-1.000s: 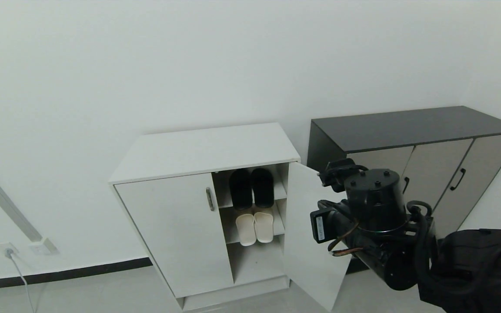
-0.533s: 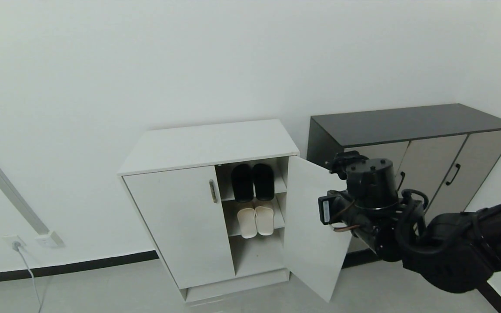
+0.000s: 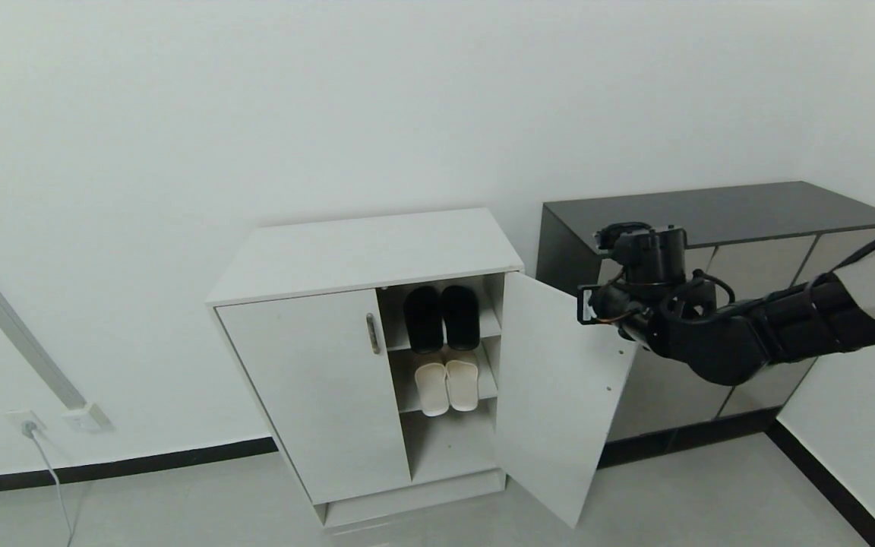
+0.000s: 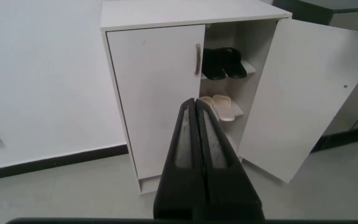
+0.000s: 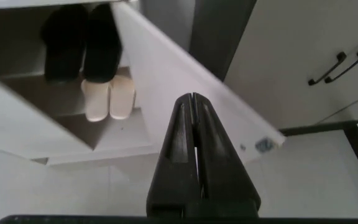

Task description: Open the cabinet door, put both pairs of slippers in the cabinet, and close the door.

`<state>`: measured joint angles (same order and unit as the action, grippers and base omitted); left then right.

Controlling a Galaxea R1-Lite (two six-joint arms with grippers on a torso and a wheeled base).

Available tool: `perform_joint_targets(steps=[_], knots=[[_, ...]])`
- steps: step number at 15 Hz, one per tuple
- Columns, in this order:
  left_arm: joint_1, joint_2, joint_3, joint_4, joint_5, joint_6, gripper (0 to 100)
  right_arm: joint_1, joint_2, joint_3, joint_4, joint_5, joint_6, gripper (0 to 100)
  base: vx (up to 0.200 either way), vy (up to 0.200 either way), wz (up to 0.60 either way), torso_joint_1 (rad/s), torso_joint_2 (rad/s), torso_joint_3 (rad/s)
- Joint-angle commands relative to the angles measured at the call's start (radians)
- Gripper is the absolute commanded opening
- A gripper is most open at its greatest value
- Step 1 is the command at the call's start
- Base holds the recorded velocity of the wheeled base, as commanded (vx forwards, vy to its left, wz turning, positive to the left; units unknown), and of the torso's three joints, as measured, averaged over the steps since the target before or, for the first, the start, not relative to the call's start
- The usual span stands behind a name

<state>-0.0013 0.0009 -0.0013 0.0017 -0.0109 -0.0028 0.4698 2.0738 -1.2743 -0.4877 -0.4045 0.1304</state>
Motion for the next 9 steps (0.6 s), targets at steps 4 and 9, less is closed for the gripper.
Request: perform_joint_targets(steps=[4, 9], knots=[[0.0, 0.001, 0.001, 0.0, 0.0, 0.0, 0, -0.072, 0.143, -0.096, -0.003, 0.026, 0.009, 0, 0.0, 0.0, 0.0, 0.0, 0.0, 0.0], [0.0, 0.001, 0.0, 0.0, 0.0, 0.0, 0, -0.106, 0.204, -0.162, -0.002, 0.027, 0.009, 0, 0.0, 0.0, 0.0, 0.0, 0.0, 0.0]])
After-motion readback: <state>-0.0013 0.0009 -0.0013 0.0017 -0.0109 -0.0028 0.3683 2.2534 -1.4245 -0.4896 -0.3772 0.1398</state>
